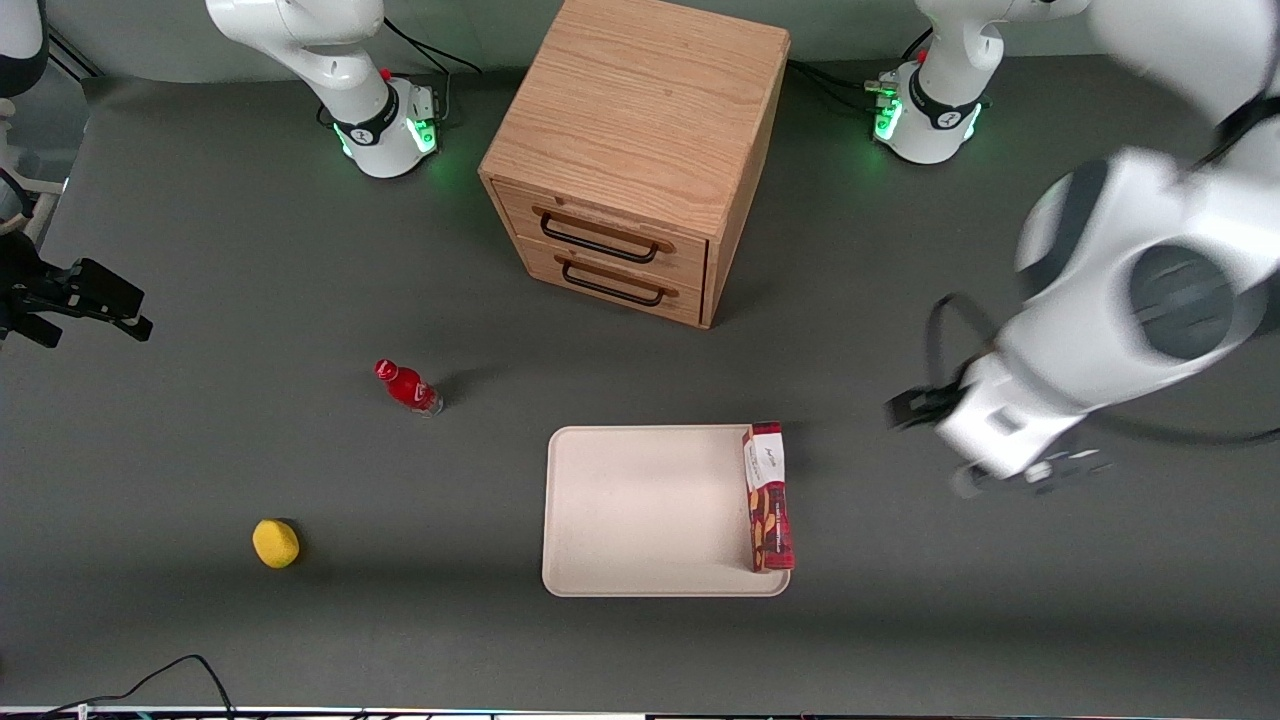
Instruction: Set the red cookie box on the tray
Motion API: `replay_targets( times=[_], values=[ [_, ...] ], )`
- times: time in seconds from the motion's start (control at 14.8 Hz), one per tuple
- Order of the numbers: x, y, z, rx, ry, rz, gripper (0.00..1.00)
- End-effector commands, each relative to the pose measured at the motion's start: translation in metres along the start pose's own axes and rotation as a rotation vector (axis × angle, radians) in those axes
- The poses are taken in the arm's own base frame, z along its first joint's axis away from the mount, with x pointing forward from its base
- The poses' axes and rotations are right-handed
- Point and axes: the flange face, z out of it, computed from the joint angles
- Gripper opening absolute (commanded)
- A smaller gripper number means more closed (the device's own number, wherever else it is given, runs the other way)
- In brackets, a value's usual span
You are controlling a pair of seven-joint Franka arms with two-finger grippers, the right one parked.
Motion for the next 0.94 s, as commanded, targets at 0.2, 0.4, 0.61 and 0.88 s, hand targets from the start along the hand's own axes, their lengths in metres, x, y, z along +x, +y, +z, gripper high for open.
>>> replay_targets(
  times=[0.2, 0.4, 0.61, 0.88],
  values=[
    [-0.093, -0.146, -0.071, -0.026, -0.072, 0.124, 1.00],
    [-0.129, -0.170, -0.049, -0.027, -0.038, 0.138, 1.00],
    [-0.141, -0.171, -0.038, -0.030, -0.020, 0.123, 1.00],
    [-0.130, -0.170, -0.050, -0.006, -0.015, 0.145, 1.00]
  ],
)
